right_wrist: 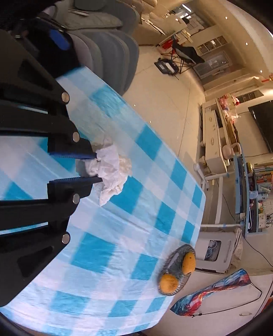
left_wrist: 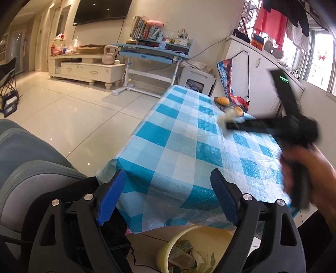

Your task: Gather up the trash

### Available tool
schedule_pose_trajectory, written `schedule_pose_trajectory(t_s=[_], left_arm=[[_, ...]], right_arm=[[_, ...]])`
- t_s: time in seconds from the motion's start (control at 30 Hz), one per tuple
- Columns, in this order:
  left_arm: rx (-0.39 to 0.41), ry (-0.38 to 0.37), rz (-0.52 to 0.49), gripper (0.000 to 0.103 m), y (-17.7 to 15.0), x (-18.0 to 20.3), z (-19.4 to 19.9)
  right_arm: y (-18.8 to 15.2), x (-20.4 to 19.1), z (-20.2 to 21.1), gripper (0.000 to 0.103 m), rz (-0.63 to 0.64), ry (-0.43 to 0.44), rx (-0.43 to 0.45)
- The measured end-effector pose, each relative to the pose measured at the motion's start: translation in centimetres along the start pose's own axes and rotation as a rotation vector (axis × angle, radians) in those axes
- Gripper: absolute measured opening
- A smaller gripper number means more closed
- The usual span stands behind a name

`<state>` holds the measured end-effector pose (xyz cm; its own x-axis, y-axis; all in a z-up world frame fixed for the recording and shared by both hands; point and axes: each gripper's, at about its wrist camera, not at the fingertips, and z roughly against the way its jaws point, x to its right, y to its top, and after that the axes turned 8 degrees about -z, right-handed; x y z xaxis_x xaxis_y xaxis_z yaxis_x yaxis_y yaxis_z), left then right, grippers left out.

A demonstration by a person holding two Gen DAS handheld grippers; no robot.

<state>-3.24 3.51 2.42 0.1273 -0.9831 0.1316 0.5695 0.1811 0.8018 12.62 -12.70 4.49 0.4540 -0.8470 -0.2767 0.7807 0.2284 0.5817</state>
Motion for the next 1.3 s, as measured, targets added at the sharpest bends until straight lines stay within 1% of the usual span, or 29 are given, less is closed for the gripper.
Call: schedule_pose_trajectory(t_s=[0.17,0.27,0.33,0.37,0.4,0.43,0.47,0.5,0.53,0.6,0.67,0.7,0.73,0.77,0.83,0.87,0.9,1.0,1.13,1.23,1.3], left_arm=[[0.062,0.026,0.010,0.087,0.0,-0.2,1.6],[0.051,0.030,0.013,0.088,-0.1,-0.3,1.6],[0.046,0.034,0.003,0.089,-0.1,-0.2,1.6],[0.044,0.035,-0.006,0.089,-0.2,-0.1,1.6],[0.039,0.037,-0.015,0.090,-0.2,0.0,1.6],[0.036,0.039,-0.021,0.090,-0.3,0.1,1.6],[0.033,0.041,-0.028,0.091,-0.4,0.2,1.6],[0.030,0.042,-0.033,0.091,-0.4,0.2,1.6],[0.028,0.045,-0.038,0.091,-0.4,0.2,1.6],[0.021,0.048,-0.037,0.093,-0.5,0.2,1.5],[0.013,0.048,-0.037,0.093,-0.5,0.2,1.4],[0.009,0.047,-0.040,0.093,-0.5,0.2,1.4],[0.007,0.044,-0.048,0.093,-0.5,0.3,1.4],[0.008,0.041,-0.055,0.093,-0.5,0.4,1.6],[0.001,0.033,-0.080,0.093,-0.5,0.9,1.9],[0.001,0.030,-0.097,0.093,-0.5,1.2,2.3],[0.007,0.027,-0.110,0.094,-0.5,1.4,2.8],[0.042,0.036,-0.168,0.095,-0.7,2.6,4.1],[0.023,0.048,-0.225,0.095,-0.9,3.8,4.0],[0.015,0.058,-0.233,0.095,-0.9,4.0,3.7],[0.011,0.062,-0.225,0.095,-0.9,3.7,3.5]], right_arm=[[-9.7,-2.0,4.3,0.016,-0.012,0.060,-0.101],[-14.6,-3.1,4.1,0.016,-0.037,0.078,-0.181],[-16.7,-3.3,2.8,0.018,-0.048,0.080,-0.240],[-17.4,-3.4,2.1,0.022,-0.050,0.064,-0.254],[-18.0,-3.3,1.2,0.036,-0.061,0.050,-0.279],[-18.4,-3.1,0.2,0.045,-0.077,0.043,-0.325],[-18.4,-2.9,-0.4,0.058,-0.084,0.031,-0.348],[-18.3,-2.8,-0.5,0.060,-0.085,0.004,-0.344],[-18.1,-2.7,-0.3,0.062,-0.095,0.002,-0.332],[-17.5,-2.4,0.6,0.074,-0.118,-0.009,-0.284],[-17.1,-2.0,1.8,0.078,-0.140,-0.036,-0.212],[-17.5,-1.9,2.7,0.078,-0.151,-0.045,-0.171],[-17.5,-1.7,3.9,0.078,-0.161,-0.063,-0.109],[-17.2,-1.7,5.1,0.082,-0.173,-0.083,-0.044],[-16.7,-2.2,7.9,0.094,-0.179,-0.142,0.137],[-16.7,-2.6,9.2,0.096,-0.163,-0.176,0.234],[-16.6,-3.0,9.8,0.096,-0.134,-0.205,0.281],[-16.9,-3.6,9.7,0.096,-0.077,-0.270,0.302],[-16.9,-3.4,9.7,0.096,-0.067,-0.310,0.338],[-16.8,-2.6,10.9,0.096,-0.069,-0.342,0.373],[-16.8,-2.1,10.9,0.096,-0.087,-0.352,0.375]])
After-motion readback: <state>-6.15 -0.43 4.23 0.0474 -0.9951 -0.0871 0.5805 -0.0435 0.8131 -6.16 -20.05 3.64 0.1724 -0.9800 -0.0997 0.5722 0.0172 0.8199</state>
